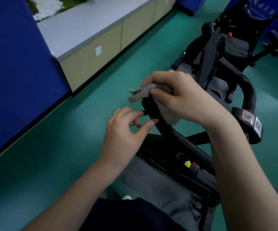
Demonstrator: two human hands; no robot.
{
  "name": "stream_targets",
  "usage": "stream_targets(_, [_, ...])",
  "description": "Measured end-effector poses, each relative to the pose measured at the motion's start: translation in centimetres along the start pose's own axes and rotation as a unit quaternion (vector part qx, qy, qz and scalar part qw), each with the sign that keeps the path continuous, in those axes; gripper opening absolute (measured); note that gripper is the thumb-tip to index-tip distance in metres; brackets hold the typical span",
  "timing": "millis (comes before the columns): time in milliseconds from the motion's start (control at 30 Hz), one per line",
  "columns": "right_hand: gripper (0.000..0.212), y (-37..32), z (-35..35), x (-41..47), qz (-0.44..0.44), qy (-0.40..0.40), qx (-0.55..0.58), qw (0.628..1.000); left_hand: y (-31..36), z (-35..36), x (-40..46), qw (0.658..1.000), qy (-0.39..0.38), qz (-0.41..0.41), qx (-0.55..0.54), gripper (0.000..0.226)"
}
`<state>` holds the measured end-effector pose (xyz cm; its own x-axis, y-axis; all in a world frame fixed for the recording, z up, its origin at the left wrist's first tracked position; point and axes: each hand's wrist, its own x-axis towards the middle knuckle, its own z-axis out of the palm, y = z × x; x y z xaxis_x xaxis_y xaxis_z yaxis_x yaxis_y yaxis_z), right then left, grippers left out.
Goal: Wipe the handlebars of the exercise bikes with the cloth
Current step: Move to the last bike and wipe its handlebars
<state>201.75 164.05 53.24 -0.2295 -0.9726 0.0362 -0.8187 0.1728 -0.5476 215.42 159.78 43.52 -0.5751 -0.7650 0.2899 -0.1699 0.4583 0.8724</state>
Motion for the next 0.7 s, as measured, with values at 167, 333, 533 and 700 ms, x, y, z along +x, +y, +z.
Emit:
stream_targets(167, [0.026,0.7,1.3,-2.6,0.001,0.111,0.043,0.993,0.3,1.7,-0.7,0.997,0.048,-0.044,-0.041,0.013])
stream_targets(333, [0.033,0.0,1.9,-3.1,-0.117,0.086,-0.003,0.989,-0.2,2.2,-0.8,0.995,0.051,-0.068,-0.041,0.013])
stream_targets(533, [0.028,1.2,1.9,-2.2,-0.063,0.131,0.017,0.989,-0.5,2.4,-0.8,0.995,0.049,-0.068,-0.059,0.011])
stream_targets(700, [0.025,2.4,2.9,-4.3,0.035,0.165,0.093,0.981,-0.5,1.7,-0.7,0.997,0.044,-0.056,-0.034,0.016])
